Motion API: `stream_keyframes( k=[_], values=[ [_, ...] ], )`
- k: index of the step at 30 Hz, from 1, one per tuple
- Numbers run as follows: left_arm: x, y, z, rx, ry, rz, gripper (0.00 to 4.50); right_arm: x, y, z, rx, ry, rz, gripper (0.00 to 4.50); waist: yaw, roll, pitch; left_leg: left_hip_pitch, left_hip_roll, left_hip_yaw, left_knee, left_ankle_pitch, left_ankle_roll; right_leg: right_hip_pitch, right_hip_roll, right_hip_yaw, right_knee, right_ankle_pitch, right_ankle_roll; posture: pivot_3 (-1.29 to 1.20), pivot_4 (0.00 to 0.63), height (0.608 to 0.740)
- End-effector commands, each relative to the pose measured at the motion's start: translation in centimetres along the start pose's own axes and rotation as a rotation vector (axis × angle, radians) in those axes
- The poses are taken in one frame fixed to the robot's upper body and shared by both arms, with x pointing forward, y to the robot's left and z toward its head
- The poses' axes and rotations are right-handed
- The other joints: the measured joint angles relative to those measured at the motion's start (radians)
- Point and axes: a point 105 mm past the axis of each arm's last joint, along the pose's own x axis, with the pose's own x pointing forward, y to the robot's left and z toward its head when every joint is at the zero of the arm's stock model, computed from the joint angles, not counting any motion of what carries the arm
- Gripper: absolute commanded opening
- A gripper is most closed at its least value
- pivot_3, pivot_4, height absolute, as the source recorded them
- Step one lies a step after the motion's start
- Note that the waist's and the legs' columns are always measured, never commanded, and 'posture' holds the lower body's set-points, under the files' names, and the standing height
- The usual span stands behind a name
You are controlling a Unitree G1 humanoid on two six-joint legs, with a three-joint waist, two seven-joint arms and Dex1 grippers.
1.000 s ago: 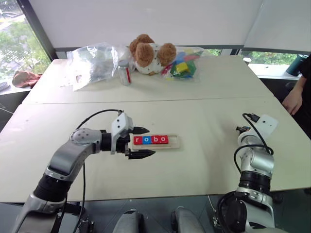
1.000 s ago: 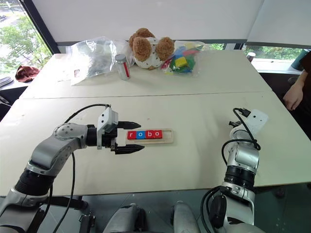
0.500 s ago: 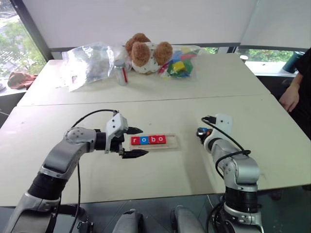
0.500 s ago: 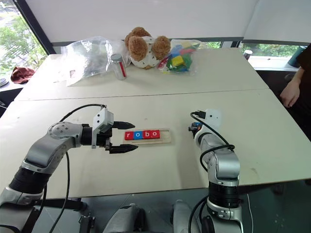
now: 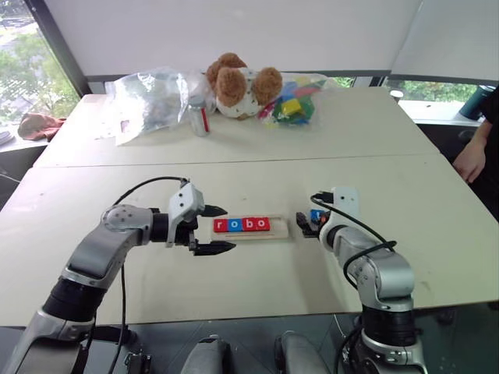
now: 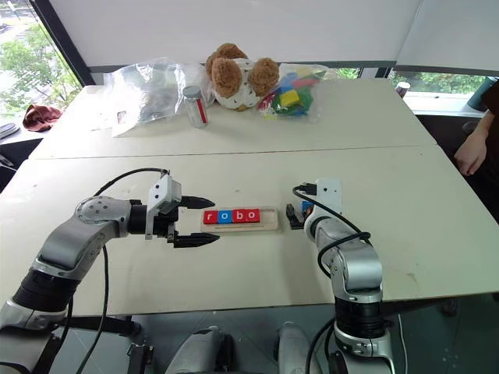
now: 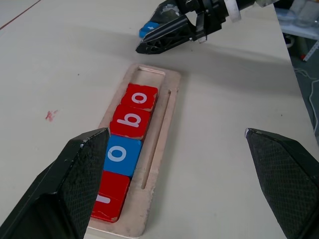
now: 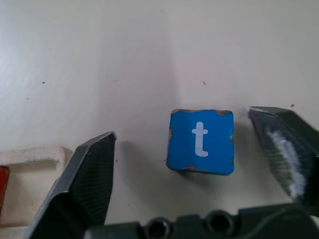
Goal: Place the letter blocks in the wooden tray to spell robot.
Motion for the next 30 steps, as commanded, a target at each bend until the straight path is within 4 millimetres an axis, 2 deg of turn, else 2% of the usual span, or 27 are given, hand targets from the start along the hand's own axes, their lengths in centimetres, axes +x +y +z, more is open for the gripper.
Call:
stream_keyframes(
  k=[1,5,7,9,11,13,17,24,30],
  values=[
    [-0.9,0.6,0.9,0.046,-0.009,0.022,4.50,-1.1,-1.0,3.8,-0.082,-0.143,0.021,4.44,0.000,0.000,0.000,0.000,0.000,0.000,0.000,0.000,0.000,0.000,0.000,0.000,0.000,0.000,0.000,0.00,0.150,0.740],
    [-1.6,1.0,1.4,0.051,-0.003,0.011,4.50,-1.7,-1.0,7.3,-0.303,-0.261,0.325,4.44,-0.004,0.001,0.001,0.000,0.000,0.000,0.000,0.000,0.000,0.000,0.001,-0.001,-0.001,0.000,0.000,0.00,0.150,0.740],
    [-2.0,1.0,1.6,0.059,0.010,-0.010,4.50,-2.5,-1.9,6.9,-0.523,-0.240,0.572,4.44,-0.004,0.000,0.001,0.000,0.000,0.000,-0.001,0.000,0.001,0.000,0.003,-0.002,-0.002,0.000,0.000,0.00,0.150,0.740],
    [-2.3,1.1,1.6,0.068,0.029,-0.014,4.50,-2.6,-3.4,6.0,-0.699,-0.169,0.680,4.44,-0.001,0.000,0.002,0.001,0.001,0.000,-0.001,-0.002,0.003,0.002,0.004,-0.003,-0.004,0.000,0.000,0.00,0.150,0.740],
    [-2.5,1.4,1.3,0.081,0.062,-0.006,4.50,-2.7,-4.8,6.3,-0.761,-0.107,0.789,4.44,-0.003,0.000,0.002,0.001,0.001,0.001,-0.001,-0.003,0.004,0.003,0.004,-0.003,-0.005,0.000,0.000,0.00,0.150,0.740],
    [-2.8,1.6,1.3,0.077,0.062,-0.001,4.50,-2.7,-5.2,6.7,-0.780,-0.082,0.884,4.44,-0.011,0.001,0.004,0.001,0.001,0.003,0.000,-0.003,0.004,0.003,0.004,-0.001,-0.005,0.000,0.001,0.00,0.150,0.740],
    [-2.9,1.4,1.4,0.077,0.063,0.006,4.50,-1.5,-5.6,5.4,-0.871,-0.027,0.967,4.44,-0.008,0.001,0.004,0.001,0.002,0.003,0.000,-0.002,0.004,0.002,0.003,-0.001,-0.005,0.000,0.001,0.00,0.150,0.740],
    [-3.3,1.1,1.2,0.063,0.065,0.031,4.50,0.4,-5.1,3.8,-0.831,-0.008,1.007,4.44,0.000,0.001,0.004,-0.001,0.002,0.002,0.000,-0.002,0.003,0.001,0.000,0.000,-0.005,0.000,0.000,0.00,0.150,0.740],
    [-3.4,1.1,1.4,0.063,0.065,0.040,4.50,1.3,-5.0,3.6,-0.795,-0.007,0.993,4.44,-0.003,0.001,0.004,-0.001,0.001,0.002,0.000,0.000,0.000,0.001,-0.001,0.000,-0.004,0.000,0.000,0.00,0.150,0.740]
  ],
)
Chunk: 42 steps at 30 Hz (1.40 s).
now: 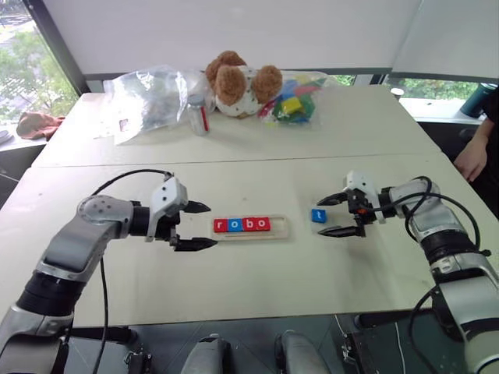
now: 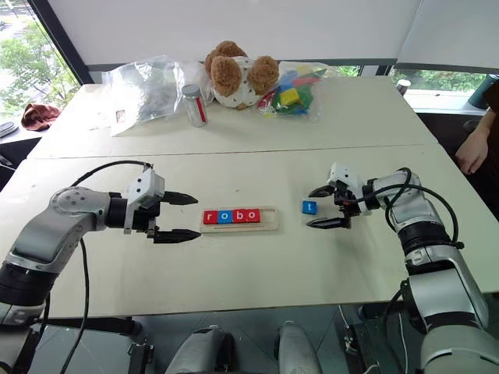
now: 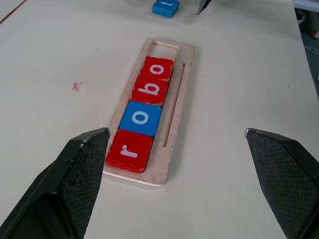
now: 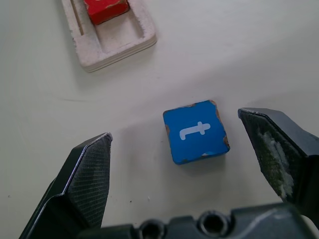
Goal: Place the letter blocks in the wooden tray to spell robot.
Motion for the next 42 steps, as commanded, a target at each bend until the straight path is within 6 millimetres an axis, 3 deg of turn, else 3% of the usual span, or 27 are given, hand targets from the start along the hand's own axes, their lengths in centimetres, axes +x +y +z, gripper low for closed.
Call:
stream_keyframes(
  k=[1,8,11,15,16,19,22,25,28,30,36,42],
  values=[
    [-0.6,0.2,1.2,0.037,-0.022,0.021,4.50,-0.4,-0.8,0.6,-0.016,-0.015,-0.033,4.44,0.000,0.000,0.000,0.000,0.000,0.000,0.000,0.001,-0.002,0.000,0.000,0.000,0.000,0.000,0.000,0.00,0.150,0.740],
    [-0.5,0.2,1.0,0.039,-0.015,0.022,4.50,-0.4,-1.0,0.1,0.035,-0.024,-0.034,4.44,0.000,0.000,0.000,0.000,0.000,0.000,-0.001,0.002,-0.003,0.000,0.000,0.000,0.000,0.000,0.000,0.00,0.150,0.740],
    [-0.4,0.2,1.0,0.038,-0.020,0.020,4.50,-0.3,-1.4,0.6,0.089,-0.070,-0.051,3.60,-0.001,0.000,0.000,0.000,0.000,0.000,-0.001,0.002,-0.003,0.000,0.000,0.000,0.000,0.000,0.000,0.00,0.150,0.740],
    [-0.3,0.2,1.1,0.039,-0.021,0.019,4.50,-0.1,-1.4,0.1,0.080,-0.045,-0.056,1.49,-0.001,0.000,0.000,0.000,0.000,0.000,-0.001,0.002,-0.003,0.000,0.000,0.000,0.000,0.000,0.000,0.00,0.150,0.740],
    [-0.3,0.2,1.1,0.039,-0.020,0.020,4.50,0.0,-1.4,0.0,0.079,-0.045,-0.058,1.15,0.000,0.000,0.000,0.000,0.000,0.000,-0.001,0.002,-0.003,0.000,0.000,0.000,0.000,0.000,0.000,0.00,0.150,0.740],
    [-0.4,0.2,1.0,0.038,-0.020,0.023,4.50,0.1,-1.6,0.8,0.071,-0.072,-0.063,1.14,-0.001,0.000,0.000,0.000,0.000,0.000,-0.001,0.002,-0.003,0.000,0.000,0.000,0.000,0.000,0.000,0.00,0.150,0.740],
    [-0.5,0.1,0.9,0.036,-0.018,0.024,4.50,0.3,-1.7,3.3,0.033,-0.129,-0.025,1.14,-0.002,0.000,0.000,0.000,0.000,0.000,-0.001,0.002,-0.003,0.000,0.000,0.000,0.001,0.000,0.000,0.00,0.150,0.740],
    [-0.5,0.1,0.9,0.035,-0.016,0.022,4.50,1.2,-0.5,5.8,-0.036,-0.125,0.085,1.14,-0.005,0.000,0.000,0.000,0.000,0.000,-0.001,0.002,-0.003,-0.002,0.000,0.000,0.001,0.000,0.000,0.00,0.150,0.740],
    [-0.4,0.2,0.8,0.035,-0.016,0.020,4.50,2.1,1.0,6.1,-0.073,-0.023,0.166,1.14,-0.002,0.000,0.000,0.000,0.000,0.000,-0.001,0.002,-0.003,-0.002,0.000,0.000,0.002,0.000,0.000,0.00,0.150,0.740],
    [-0.3,0.3,0.8,0.035,-0.018,0.022,4.50,2.8,0.9,6.1,-0.103,0.027,0.140,1.14,0.001,0.000,0.000,0.000,0.000,0.000,-0.001,0.001,-0.002,-0.002,0.000,0.000,0.001,0.000,0.000,0.00,0.150,0.740],
    [0.2,-0.3,0.8,0.024,-0.034,0.011,4.50,5.2,1.7,7.1,-0.148,0.042,0.156,1.14,0.002,0.000,0.000,-0.001,-0.001,0.000,0.000,0.001,-0.002,-0.002,-0.001,0.000,0.002,0.000,0.000,0.00,0.150,0.740],
    [0.3,-0.4,0.8,0.019,-0.042,0.021,4.50,5.8,1.7,6.9,-0.155,0.052,0.147,1.14,0.000,0.000,0.000,-0.001,-0.001,0.000,0.000,0.002,-0.003,-0.002,-0.001,0.000,0.001,0.000,0.000,0.00,0.150,0.740]
  ],
)
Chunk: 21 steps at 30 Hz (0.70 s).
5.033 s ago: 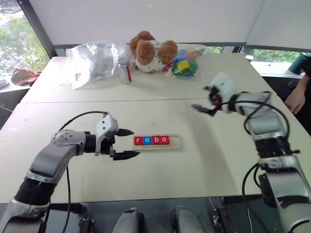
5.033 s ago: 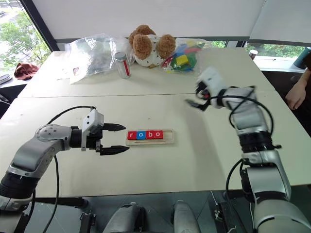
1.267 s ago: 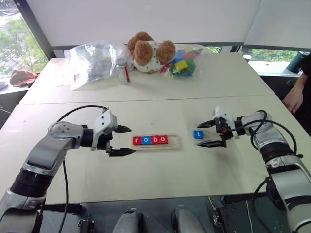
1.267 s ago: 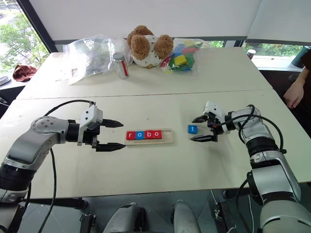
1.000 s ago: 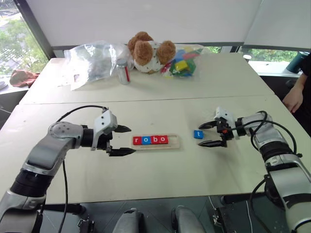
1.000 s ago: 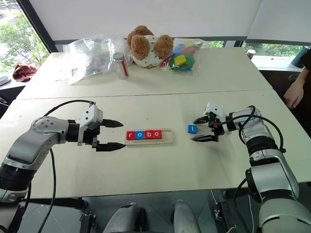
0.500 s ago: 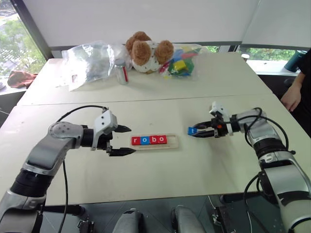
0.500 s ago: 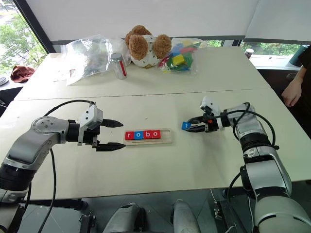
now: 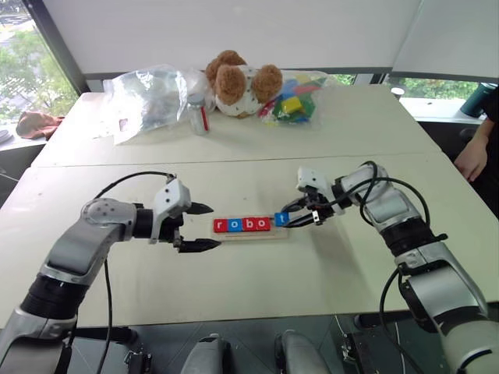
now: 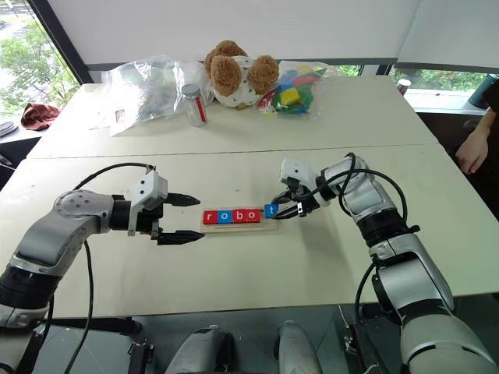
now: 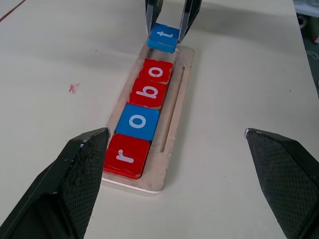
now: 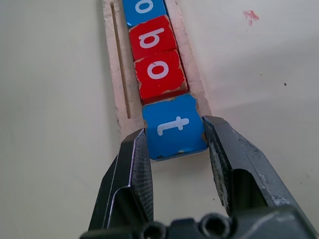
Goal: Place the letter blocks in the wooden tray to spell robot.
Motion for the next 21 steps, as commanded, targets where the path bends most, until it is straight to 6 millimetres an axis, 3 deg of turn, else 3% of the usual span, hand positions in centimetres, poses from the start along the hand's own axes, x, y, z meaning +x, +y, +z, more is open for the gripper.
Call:
stream_keyframes(
  k=[1,19,21],
  values=[
    [-0.3,-0.1,0.9,0.032,-0.030,0.012,4.50,0.0,-0.2,0.8,-0.036,-0.017,-0.007,1.14,-0.001,0.000,0.000,0.000,0.000,0.000,0.000,0.000,0.000,0.000,0.000,0.000,0.000,0.000,0.000,0.00,0.150,0.740],
    [-0.1,0.2,0.8,0.026,-0.038,0.033,4.50,0.9,-0.4,1.5,-0.051,-0.028,-0.006,1.14,-0.002,0.000,0.000,0.000,0.000,0.000,0.000,0.000,0.000,0.000,0.000,0.000,0.000,0.000,0.000,0.00,0.150,0.740],
    [-0.1,0.2,0.8,0.025,-0.039,0.033,4.50,1.0,-0.4,1.5,-0.049,-0.030,-0.010,2.18,-0.002,0.000,0.000,0.000,0.000,0.000,0.000,0.000,0.000,0.000,0.000,0.000,0.000,0.000,0.000,0.00,0.150,0.740]
  ],
)
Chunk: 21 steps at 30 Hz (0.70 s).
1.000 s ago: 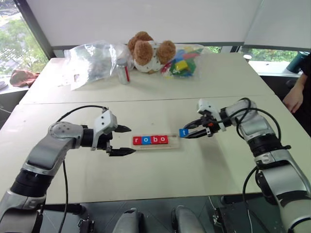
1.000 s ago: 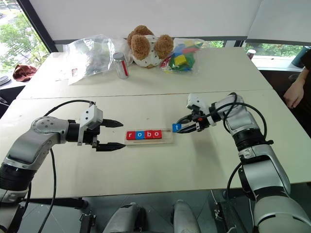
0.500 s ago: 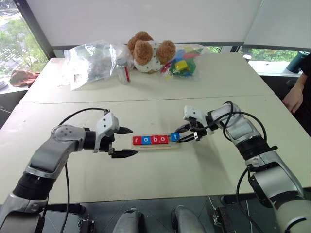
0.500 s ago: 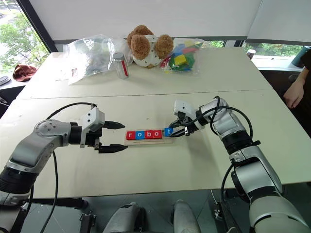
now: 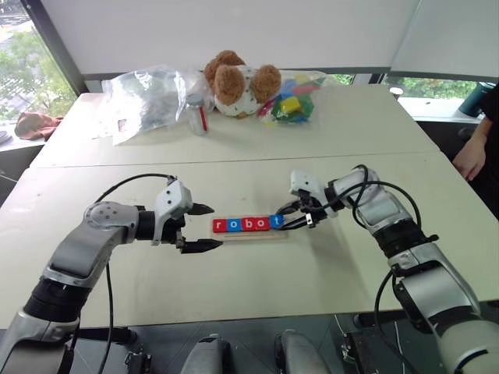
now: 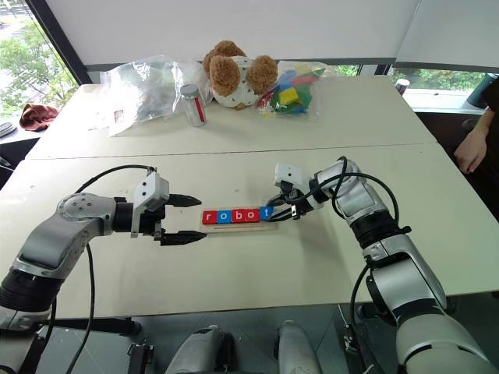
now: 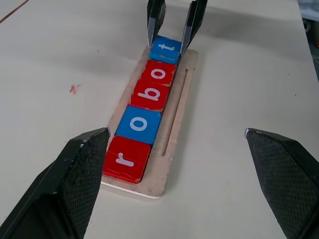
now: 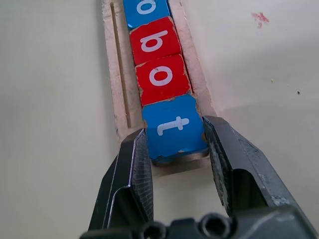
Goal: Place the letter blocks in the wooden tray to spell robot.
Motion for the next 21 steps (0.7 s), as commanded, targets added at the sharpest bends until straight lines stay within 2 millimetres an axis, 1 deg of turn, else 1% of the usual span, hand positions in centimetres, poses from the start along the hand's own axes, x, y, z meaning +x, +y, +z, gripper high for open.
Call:
stream_keyframes(
  k=[1,4,5,11,16,19,21],
  values=[
    [-0.4,0.2,1.0,0.037,-0.027,0.015,4.50,-0.3,-0.6,1.2,-0.040,-0.016,-0.020,2.59,0.001,0.000,0.000,0.000,0.000,0.000,0.000,0.000,0.000,0.000,0.000,0.000,0.000,0.000,0.000,0.00,0.150,0.740],
    [-0.4,0.2,1.0,0.037,-0.027,0.016,4.50,-0.3,-0.6,1.3,-0.045,-0.020,-0.026,4.14,0.001,0.000,0.000,0.000,0.000,0.000,0.000,0.000,0.000,0.000,0.000,0.000,0.000,0.000,0.000,0.00,0.150,0.740],
    [-0.4,0.2,1.0,0.037,-0.026,0.017,4.50,-0.3,-0.7,1.4,-0.046,-0.022,-0.027,4.48,0.001,0.000,0.000,0.000,0.000,0.000,0.000,0.000,0.000,0.000,0.000,0.000,0.000,0.000,0.000,0.00,0.150,0.740],
    [-0.5,0.2,0.9,0.034,-0.026,0.019,4.50,-1.4,-0.9,1.9,-0.063,-0.037,-0.050,4.48,0.001,0.000,0.000,0.000,0.000,0.000,0.000,0.000,0.000,0.000,0.000,0.000,0.000,0.000,0.000,0.00,0.150,0.740],
    [-0.7,0.2,0.7,0.026,-0.022,0.020,4.50,-2.8,-1.7,1.0,-0.116,0.020,-0.119,4.48,0.002,0.000,0.000,0.000,0.000,0.000,0.000,0.000,0.000,0.000,0.000,0.000,0.000,0.000,0.000,0.00,0.150,0.740],
    [-1.1,0.5,0.6,0.019,-0.018,0.034,4.50,-3.0,-1.8,0.9,-0.110,0.014,-0.141,4.48,0.000,0.000,0.000,0.000,0.000,0.000,0.000,0.000,0.000,0.000,0.000,0.000,0.000,0.000,0.000,0.00,0.150,0.740],
    [-1.6,0.8,0.4,0.004,-0.021,0.060,4.50,-3.8,-1.6,1.0,-0.086,-0.006,-0.162,4.48,-0.001,0.000,0.000,0.000,0.000,0.000,0.000,0.000,0.000,0.000,0.000,0.000,0.000,0.000,0.000,0.00,0.150,0.740]
  ],
)
